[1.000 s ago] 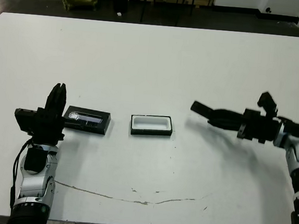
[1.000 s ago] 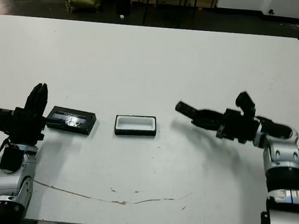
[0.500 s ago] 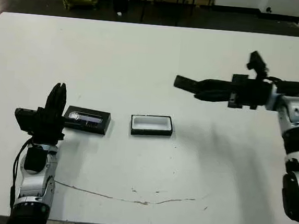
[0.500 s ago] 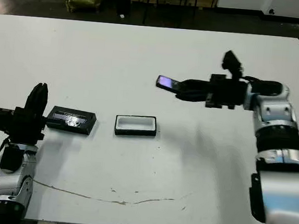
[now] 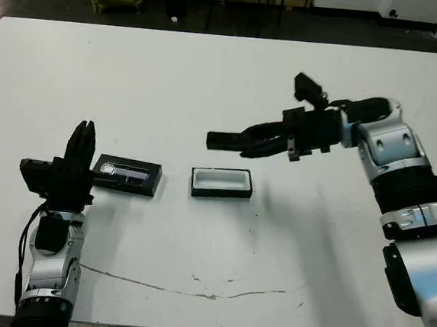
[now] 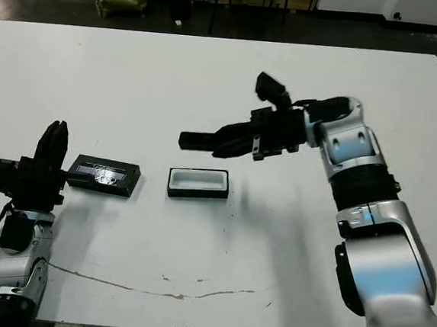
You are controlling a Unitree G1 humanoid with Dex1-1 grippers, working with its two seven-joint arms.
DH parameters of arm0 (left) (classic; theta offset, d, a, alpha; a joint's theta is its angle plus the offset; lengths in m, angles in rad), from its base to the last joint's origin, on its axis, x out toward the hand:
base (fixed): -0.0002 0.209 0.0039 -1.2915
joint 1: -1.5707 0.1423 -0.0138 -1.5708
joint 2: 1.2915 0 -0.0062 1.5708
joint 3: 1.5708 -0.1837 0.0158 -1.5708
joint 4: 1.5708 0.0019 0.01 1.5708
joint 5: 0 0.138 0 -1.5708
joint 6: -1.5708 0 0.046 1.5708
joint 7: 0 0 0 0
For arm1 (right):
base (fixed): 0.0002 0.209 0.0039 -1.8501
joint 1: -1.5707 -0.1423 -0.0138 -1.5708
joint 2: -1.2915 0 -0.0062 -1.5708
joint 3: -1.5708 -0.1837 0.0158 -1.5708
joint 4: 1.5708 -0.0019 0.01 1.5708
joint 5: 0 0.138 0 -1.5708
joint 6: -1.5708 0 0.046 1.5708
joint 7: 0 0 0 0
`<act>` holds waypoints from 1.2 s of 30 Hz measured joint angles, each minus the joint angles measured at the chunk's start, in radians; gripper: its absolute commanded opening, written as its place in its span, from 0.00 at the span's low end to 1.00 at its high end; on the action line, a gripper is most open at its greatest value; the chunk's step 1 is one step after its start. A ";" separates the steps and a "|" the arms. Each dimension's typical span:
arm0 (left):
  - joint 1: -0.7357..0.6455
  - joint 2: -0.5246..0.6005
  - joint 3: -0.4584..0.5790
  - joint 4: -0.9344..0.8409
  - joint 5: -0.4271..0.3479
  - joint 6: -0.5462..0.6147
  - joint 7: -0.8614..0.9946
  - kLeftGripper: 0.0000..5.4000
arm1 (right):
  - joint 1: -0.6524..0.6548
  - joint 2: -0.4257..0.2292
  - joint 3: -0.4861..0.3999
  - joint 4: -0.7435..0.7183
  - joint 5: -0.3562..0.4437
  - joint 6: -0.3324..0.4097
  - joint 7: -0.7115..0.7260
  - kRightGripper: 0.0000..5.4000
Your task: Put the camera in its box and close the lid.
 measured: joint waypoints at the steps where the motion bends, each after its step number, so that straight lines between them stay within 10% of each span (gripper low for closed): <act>1: 0.000 0.000 0.000 0.000 0.000 0.000 0.000 0.00 | 0.001 0.004 0.005 0.000 0.000 -0.002 0.002 0.06; 36: 0.000 -0.001 -0.003 -0.001 -0.001 0.000 0.000 0.00 | 0.011 0.050 0.077 0.090 -0.121 -0.037 -0.003 0.06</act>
